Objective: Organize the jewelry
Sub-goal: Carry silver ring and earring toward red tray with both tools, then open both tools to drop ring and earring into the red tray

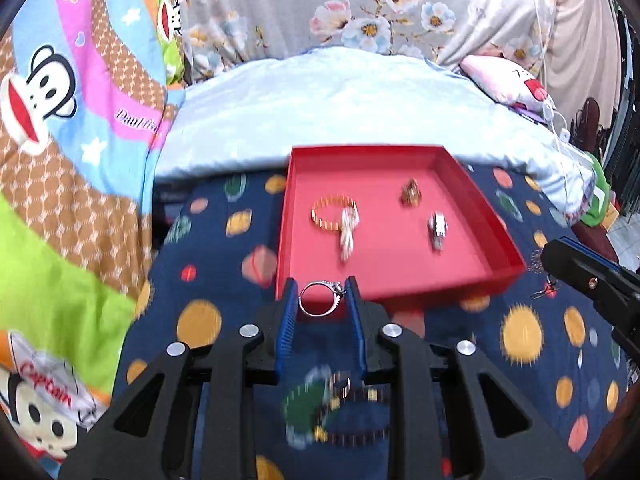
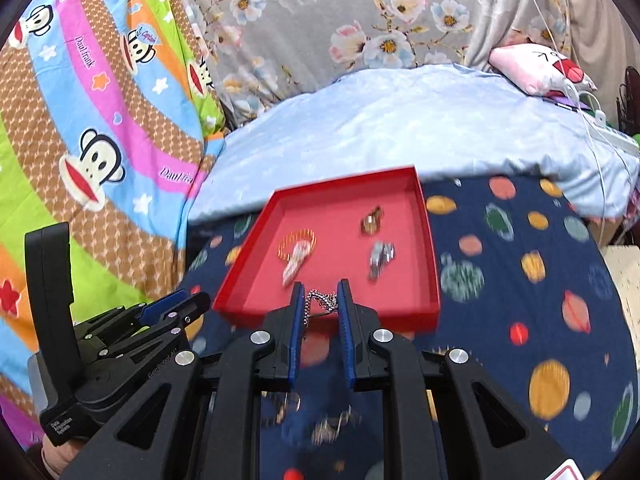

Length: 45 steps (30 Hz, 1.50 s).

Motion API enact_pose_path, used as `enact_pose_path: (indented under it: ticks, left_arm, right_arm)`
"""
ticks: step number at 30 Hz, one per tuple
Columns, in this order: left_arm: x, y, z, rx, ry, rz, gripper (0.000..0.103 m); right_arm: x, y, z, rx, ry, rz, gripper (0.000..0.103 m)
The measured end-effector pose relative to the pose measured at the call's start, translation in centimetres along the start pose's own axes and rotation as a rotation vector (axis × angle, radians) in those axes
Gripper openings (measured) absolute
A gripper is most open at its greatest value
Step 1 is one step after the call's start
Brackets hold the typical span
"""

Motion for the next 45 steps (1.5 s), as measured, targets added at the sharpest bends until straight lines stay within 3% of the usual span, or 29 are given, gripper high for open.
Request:
enact_pose_path:
  ticks: [8, 14, 29, 45]
  left_arm:
    - [3.9, -3.5, 0.2, 0.023, -0.016, 0.026, 0.023]
    - [5.1, -6.1, 0.2, 0.036, -0.026, 0.021, 0.023]
    - [4.7, -10.8, -0.5, 0.055, -0.019, -0.029, 0.023]
    - [4.0, -12.4, -0.5, 0.062, -0.023, -0.058, 0.024]
  right_arm:
    - [4.3, -4.8, 0.4, 0.017, 0.007, -0.007, 0.015]
    - [5.3, -7.8, 0.8, 0.012, 0.018, -0.025, 0.015]
    - [4.5, -13.0, 2.2, -0.009, 0.015, -0.082, 0.015]
    - [3.2, -14.5, 2.5, -0.026, 0.015, -0.098, 0.019]
Point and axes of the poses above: each gripper's, at about its wrist camera, not at the fingertips, and y roughly against the way its jaws point, z to its right, x to its top, the point moved 10 cm from there along -y, roughly the way its jaws point, and after that the axes turned 1 degree about z, right-handed, at the moved point
